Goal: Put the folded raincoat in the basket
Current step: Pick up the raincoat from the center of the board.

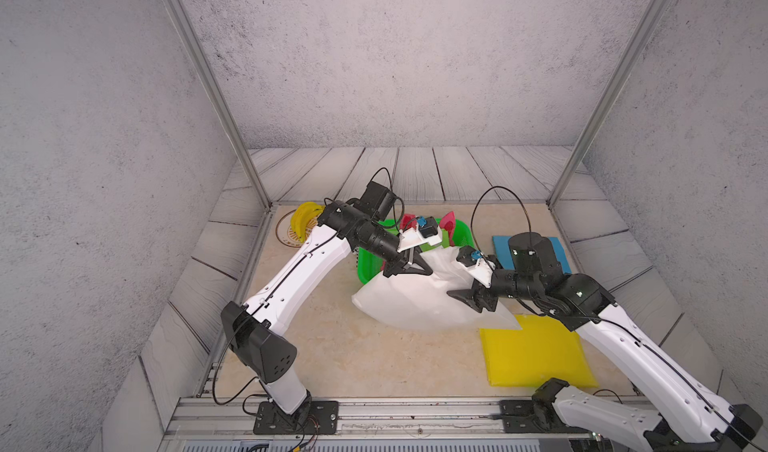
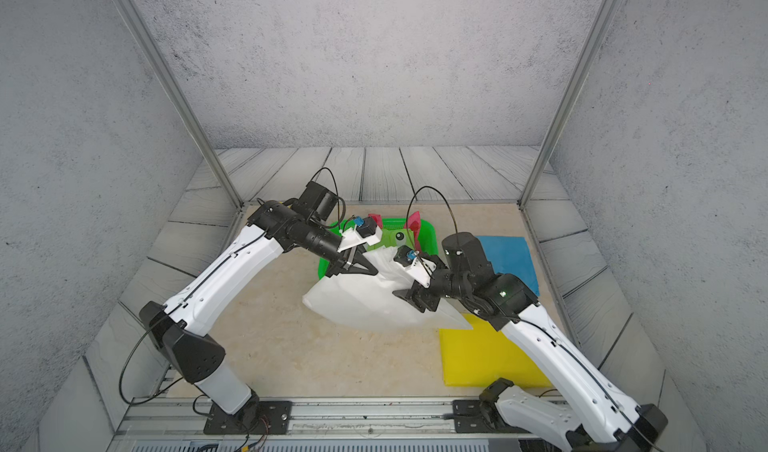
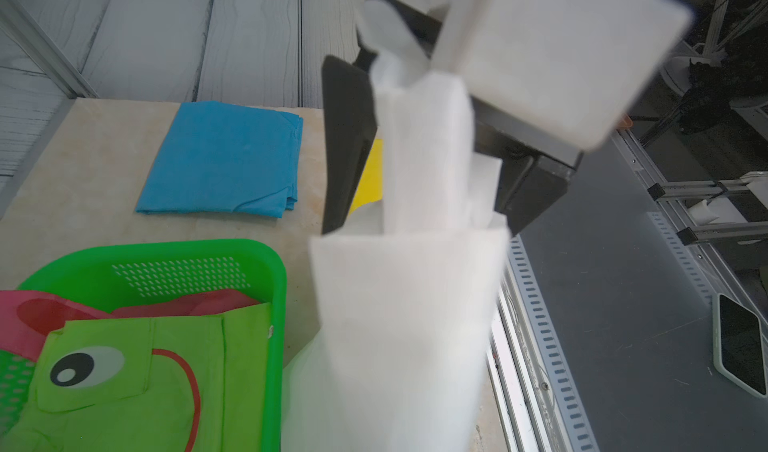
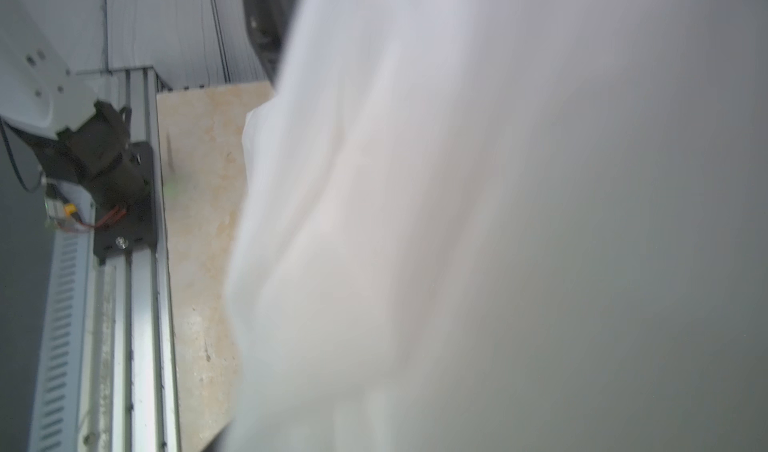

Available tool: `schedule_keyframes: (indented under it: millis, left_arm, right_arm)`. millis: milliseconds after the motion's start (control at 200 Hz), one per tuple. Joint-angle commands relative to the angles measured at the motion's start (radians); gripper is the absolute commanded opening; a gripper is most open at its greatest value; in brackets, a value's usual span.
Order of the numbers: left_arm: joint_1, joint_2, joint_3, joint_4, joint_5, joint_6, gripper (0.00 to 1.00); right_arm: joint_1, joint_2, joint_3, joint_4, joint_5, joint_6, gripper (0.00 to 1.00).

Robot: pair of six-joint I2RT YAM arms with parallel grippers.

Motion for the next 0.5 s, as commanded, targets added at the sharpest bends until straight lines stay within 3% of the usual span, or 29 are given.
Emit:
schedule_keyframes:
  millis: [0, 205, 365, 495]
  left_arm:
    - [0.042, -0.075, 0.081, -0.066, 0.062, 0.019, 0.0]
    - [0.189, -0.137, 0.142, -0.097, 0.222, -0.043, 0.0]
    - [0.28, -0.164, 0.207, -0.059, 0.23, -0.168, 0.0]
    - [0.302, -0.172, 0.255, -0.036, 0.234, -0.239, 0.0]
  right_arm:
    - [-0.03, -0.06, -0.05, 0.044, -0.005, 0.103, 0.86]
    - [-0.142, -0.101, -0.164, 0.212, -0.254, 0.288, 0.97]
    - [-0.222, -0.114, -0.298, 0.5, -0.386, 0.454, 0.98]
    - [-0.25, -0.062, -0.374, 0.758, -0.415, 0.597, 1.0]
